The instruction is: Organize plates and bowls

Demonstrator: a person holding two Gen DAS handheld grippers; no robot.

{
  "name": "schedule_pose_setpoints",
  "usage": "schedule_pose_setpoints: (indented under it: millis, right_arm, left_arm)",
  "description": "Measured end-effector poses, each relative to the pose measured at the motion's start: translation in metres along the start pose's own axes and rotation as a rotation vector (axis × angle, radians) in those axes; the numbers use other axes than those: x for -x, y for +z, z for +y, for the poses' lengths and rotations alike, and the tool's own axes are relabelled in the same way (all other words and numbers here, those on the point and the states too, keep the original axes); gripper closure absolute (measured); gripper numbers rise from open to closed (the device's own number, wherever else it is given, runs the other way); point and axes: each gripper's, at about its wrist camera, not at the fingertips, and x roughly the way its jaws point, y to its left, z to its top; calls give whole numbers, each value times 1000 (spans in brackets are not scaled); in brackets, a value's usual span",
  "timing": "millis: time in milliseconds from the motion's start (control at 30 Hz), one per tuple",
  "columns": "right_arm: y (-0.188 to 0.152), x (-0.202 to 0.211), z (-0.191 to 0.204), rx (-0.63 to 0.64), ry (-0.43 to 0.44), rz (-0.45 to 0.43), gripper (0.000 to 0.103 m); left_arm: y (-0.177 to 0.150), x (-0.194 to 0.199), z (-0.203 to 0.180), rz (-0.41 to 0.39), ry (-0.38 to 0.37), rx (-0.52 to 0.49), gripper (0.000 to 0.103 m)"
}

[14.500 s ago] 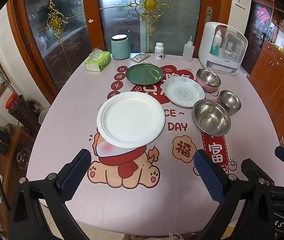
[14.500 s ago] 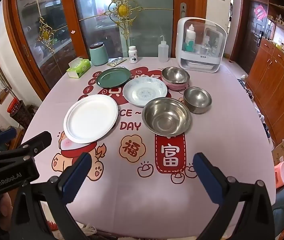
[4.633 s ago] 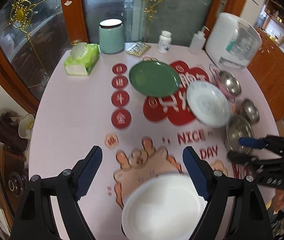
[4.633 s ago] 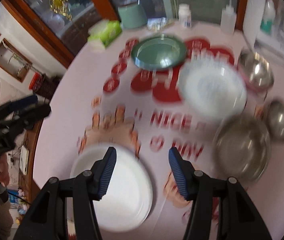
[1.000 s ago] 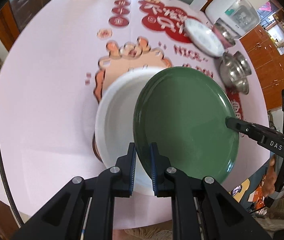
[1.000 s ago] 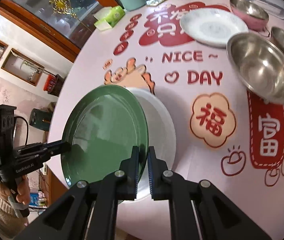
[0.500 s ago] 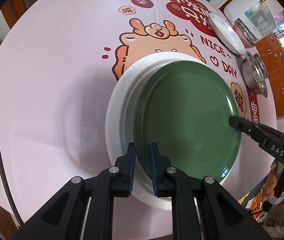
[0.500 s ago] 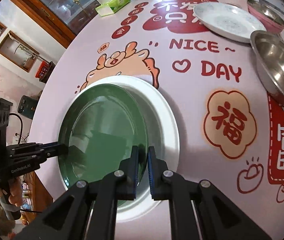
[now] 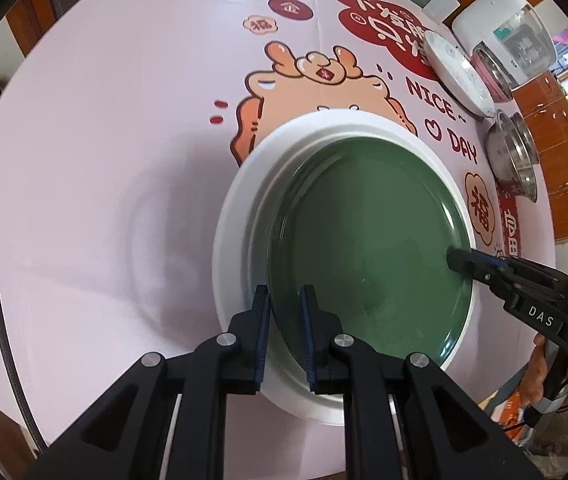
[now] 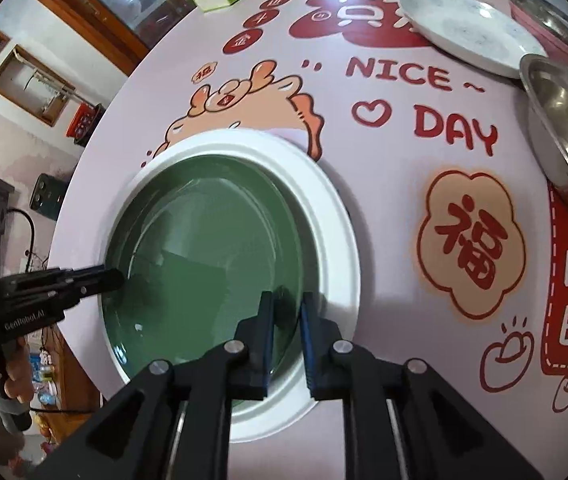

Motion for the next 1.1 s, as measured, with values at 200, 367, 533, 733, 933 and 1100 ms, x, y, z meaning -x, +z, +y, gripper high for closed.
schedule_pose_setpoints:
  millis: [200,367,533,733,933,1100]
  right_arm:
    - [-1,-1,13,91,-89,-1,89]
    - [0,2,18,116,-112,-4,89]
    - [1,10,16,99,-100,-17,89]
    - [5,23,22,103,-89,-39,88]
    - [7,38,27,106,-76,-55,88]
    - [9,54,28,104,-63,-77,88]
  left_arm:
    - [2,8,-5,-20,26,-39,81]
    - [3,11,-11,-34,26,-79,76]
    - [2,11,-24,-28,25,-125,73]
    - [2,14,-30,-30,24,-144,70]
    - [6,31,-42,-72,21,-163,49]
    - [17,58,-64,-120,0,-216,44]
